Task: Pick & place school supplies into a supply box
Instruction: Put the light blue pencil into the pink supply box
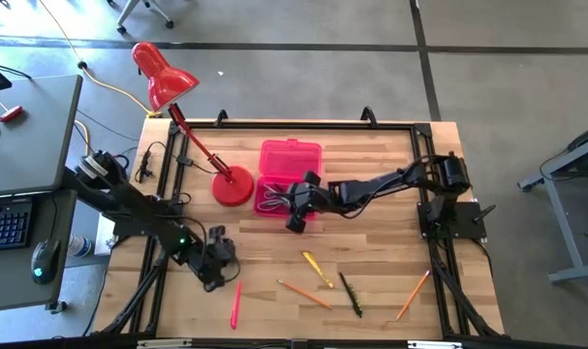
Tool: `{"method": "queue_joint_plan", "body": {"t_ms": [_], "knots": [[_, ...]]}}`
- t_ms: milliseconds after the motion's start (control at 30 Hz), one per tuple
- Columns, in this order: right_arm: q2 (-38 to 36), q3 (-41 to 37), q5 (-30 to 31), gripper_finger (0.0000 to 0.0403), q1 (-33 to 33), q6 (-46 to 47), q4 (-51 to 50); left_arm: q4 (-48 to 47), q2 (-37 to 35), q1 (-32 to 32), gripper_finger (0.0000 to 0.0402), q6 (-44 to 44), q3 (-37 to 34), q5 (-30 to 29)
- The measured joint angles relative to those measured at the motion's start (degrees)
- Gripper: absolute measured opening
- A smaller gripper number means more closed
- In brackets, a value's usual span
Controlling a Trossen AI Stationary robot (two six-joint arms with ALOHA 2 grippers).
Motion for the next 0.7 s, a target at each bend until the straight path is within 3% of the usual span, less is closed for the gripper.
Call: {"method": "queue_joint_plan", "body": {"t_ms": [167, 500, 700], "knots": [[0.0, 0.0, 0.0, 0.0108, 2.0, -0.4, 4.1, 3.9, 0.2, 4.6, 0.0031, 2.6, -0.2, -3.4], [-2.8, 0.0, -0.8, 0.0108, 8.5, -0.6, 6.7, 22.1, 7.8, 21.2, 0.0013, 17.3, 0.1, 8.0], [-6.2, 0.0, 1.0, 0.0108, 12.1, -3.6, 5.8, 38.2, 13.9, 27.0, 0.0063, 25.0, -0.1, 11.5]]}}
